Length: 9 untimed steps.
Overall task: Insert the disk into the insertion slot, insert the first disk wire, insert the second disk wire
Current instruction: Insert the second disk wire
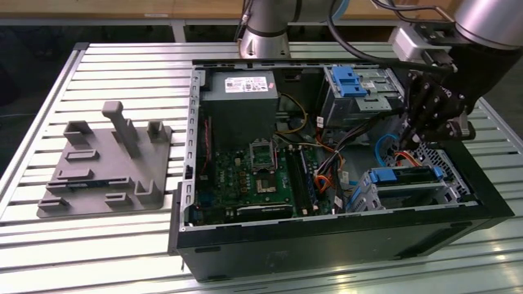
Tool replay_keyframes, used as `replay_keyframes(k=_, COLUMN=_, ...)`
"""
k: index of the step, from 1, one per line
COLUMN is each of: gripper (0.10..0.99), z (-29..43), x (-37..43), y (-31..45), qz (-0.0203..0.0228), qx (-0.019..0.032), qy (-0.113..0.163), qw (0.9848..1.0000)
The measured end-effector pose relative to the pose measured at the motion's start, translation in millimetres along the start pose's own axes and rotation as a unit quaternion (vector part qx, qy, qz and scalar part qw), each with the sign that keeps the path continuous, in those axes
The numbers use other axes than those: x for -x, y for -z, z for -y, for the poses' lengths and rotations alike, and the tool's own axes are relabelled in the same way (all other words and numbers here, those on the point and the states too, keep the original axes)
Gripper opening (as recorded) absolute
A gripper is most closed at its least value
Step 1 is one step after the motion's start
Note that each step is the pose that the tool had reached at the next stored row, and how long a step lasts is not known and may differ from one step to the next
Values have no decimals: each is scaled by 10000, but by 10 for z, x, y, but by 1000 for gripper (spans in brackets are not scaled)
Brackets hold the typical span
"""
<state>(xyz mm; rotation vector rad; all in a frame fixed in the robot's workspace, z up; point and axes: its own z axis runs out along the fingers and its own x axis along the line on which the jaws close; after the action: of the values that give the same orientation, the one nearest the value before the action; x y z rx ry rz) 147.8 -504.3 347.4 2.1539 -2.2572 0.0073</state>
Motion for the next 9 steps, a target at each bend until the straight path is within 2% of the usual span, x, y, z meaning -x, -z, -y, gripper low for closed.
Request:
replay_keyframes(k=7, gripper=161, z=7, x=-139, y=-7, qz=24, qx=2, qy=-34, qw=10000)
replay_keyframes(k=9, gripper=161, z=9, x=-187, y=-15, qz=44, qx=3, qy=-36, qw=10000)
